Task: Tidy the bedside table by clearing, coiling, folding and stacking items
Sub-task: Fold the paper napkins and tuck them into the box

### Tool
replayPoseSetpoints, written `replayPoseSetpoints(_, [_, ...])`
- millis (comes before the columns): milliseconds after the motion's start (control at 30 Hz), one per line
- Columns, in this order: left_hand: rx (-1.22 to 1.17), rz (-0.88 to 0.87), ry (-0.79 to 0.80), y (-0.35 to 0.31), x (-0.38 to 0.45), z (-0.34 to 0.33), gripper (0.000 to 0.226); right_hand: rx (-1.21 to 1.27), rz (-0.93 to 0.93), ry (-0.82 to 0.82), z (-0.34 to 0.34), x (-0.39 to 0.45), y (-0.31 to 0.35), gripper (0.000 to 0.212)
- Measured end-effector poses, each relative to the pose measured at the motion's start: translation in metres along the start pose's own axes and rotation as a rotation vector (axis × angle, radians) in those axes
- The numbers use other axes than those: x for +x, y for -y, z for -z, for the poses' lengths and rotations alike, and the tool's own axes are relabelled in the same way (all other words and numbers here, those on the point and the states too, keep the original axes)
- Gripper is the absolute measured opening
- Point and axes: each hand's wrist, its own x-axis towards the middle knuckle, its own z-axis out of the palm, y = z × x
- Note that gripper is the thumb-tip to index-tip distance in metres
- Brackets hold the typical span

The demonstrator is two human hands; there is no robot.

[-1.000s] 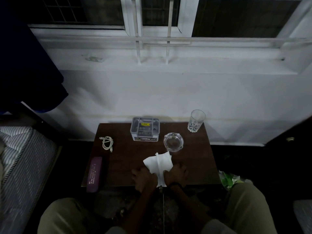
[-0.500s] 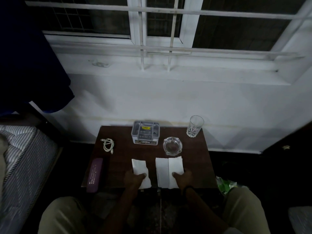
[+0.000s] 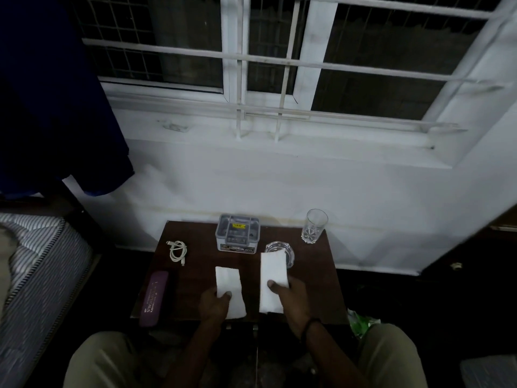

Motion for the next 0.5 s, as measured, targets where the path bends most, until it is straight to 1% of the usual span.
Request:
replayPoseSetpoints(67, [-0.071, 0.081, 0.012, 0.004, -0.004, 0.005, 0.033, 0.139, -0.007, 0.167, -0.002, -0.014, 0.018, 0.027])
replayPoseSetpoints(133, [-0.125, 0.128, 0.078, 0.011, -0.004, 0.008, 0.033, 0.294, -0.048, 0.354, -0.003, -0.028, 0.035, 0.029])
replayPoseSetpoints(200, [-0.22, 0.141, 0.225, 0.008, -0.016, 0.01, 0.032, 0.371, -0.063, 0.506, -0.002, -0.039, 0.047, 0.035])
replayPoseSetpoints(267, [-0.298, 0.135, 0.358, -0.002, -0.033, 0.012, 0.028, 0.386, -0.064, 0.584, 0.0, -0.043, 0.051, 0.037])
replayPoseSetpoints(300, [-0.323, 0.124, 0.416, -0.004, -0.037, 0.012, 0.029, 0.377, -0.063, 0.584, 0.002, -0.041, 0.049, 0.037])
replayPoseSetpoints(367, [-0.335, 0.079, 0.49, -0.013, -0.044, 0.014, 0.031, 0.358, -0.047, 0.533, 0.004, -0.035, 0.042, 0.037])
replayPoseSetpoints(433, [-0.311, 0.072, 0.514, -0.019, -0.044, 0.016, 0.031, 0.289, 0.003, 0.42, 0.003, -0.027, 0.032, 0.033])
replayPoseSetpoints(500, [-0.29, 0.053, 0.504, -0.03, -0.045, 0.018, 0.031, 0.157, 0.081, 0.262, 0.003, -0.021, 0.023, 0.028])
